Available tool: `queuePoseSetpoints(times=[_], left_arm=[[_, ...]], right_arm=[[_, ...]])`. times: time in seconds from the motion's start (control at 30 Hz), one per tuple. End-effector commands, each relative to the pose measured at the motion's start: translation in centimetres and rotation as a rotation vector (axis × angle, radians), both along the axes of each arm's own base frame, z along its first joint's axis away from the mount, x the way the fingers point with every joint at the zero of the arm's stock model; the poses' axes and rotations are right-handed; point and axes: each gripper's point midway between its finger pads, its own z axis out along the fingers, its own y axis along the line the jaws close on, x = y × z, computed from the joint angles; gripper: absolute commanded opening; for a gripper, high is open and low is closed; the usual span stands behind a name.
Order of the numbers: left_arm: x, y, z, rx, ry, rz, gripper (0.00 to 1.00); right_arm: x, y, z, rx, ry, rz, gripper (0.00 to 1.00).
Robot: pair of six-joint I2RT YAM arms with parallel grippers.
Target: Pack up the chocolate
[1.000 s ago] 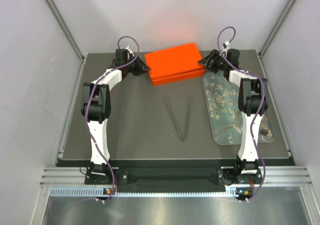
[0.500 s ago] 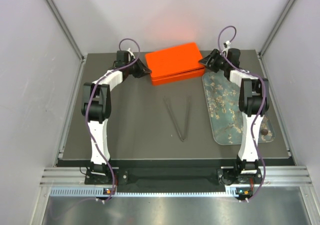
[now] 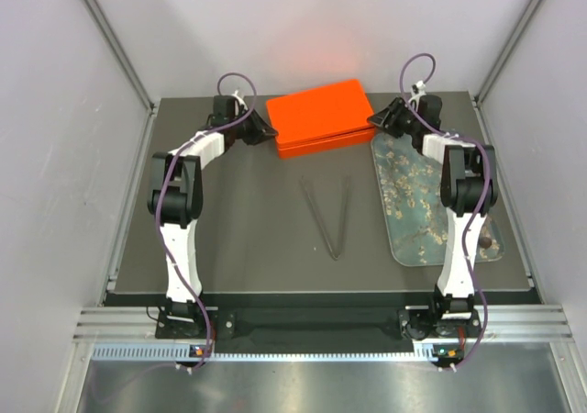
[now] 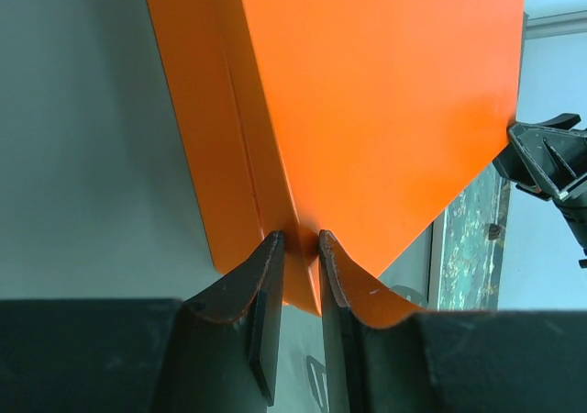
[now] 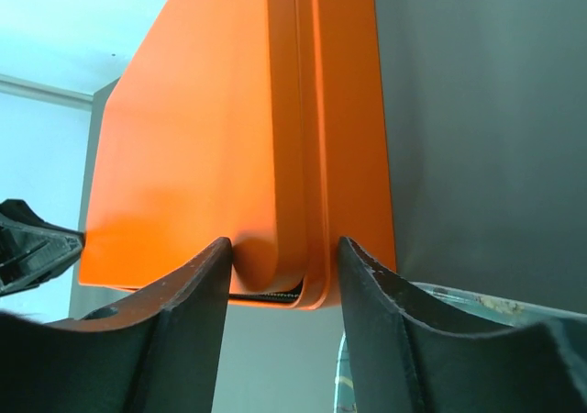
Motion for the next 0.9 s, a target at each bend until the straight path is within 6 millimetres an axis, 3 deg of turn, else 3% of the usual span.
queuePoseSetpoints(times=[0.0,0.33,0.6,0.87], left_arm=[[-1.4,-1.4,1.7,-0.012,-0.023,-0.050,0.26],[-1.7,-1.4,2.7,-0.015,-0.034,-0.053,0.27],[-1.9,-1.7,3.5,-0.045,-0.042,-0.065,0.27],[-2.3,-1.6,3.2,-0.041,-0.027,-0.061,0.27]], right_arm=[[-1.2,1.9,4.5,0.024,-0.092,0.072,0.46],[-1.9,2.4,4.9,0.025,-0.101,0.096,0.39],[-2.1,2.5,6.5,0.023,-0.132,0.102,0.48],[-2.5,2.4,5.9,0.022,-0.115,0.099,0.40]])
